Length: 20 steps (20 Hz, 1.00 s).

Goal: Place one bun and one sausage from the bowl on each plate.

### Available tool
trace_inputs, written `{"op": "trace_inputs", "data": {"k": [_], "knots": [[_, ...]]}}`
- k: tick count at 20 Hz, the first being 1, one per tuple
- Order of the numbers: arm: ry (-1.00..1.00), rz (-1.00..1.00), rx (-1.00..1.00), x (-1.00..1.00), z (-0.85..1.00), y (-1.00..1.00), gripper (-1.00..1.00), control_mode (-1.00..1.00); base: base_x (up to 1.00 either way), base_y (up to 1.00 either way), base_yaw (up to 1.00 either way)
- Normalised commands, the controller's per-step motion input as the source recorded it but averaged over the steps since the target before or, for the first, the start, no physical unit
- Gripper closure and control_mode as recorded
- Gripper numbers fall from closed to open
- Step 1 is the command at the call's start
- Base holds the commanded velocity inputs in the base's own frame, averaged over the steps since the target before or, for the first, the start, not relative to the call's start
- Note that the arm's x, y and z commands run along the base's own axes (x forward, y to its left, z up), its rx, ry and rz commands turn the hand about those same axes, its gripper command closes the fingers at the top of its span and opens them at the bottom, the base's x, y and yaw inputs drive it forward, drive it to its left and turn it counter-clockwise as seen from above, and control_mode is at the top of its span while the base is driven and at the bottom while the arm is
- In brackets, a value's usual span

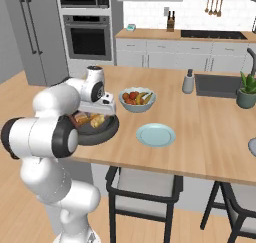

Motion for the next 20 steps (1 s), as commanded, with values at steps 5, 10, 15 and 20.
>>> {"op": "trace_inputs", "data": {"k": [5,10,15,20], "knots": [[0.00,0.00,0.00,0.31,-0.29,0.03,-1.00,-1.00,0.00,0.00,0.00],[0.00,-0.01,0.00,0.26,-0.12,0.02,-1.00,-1.00,0.00,0.00,0.00],[-0.12,0.00,0.04,0.06,-0.24,0.09,-1.00,-1.00,0.00,0.00,0.00],[-0.03,0.00,0.00,0.07,-0.33,0.00,-1.00,-1.00,0.00,0.00,0.00]]}}
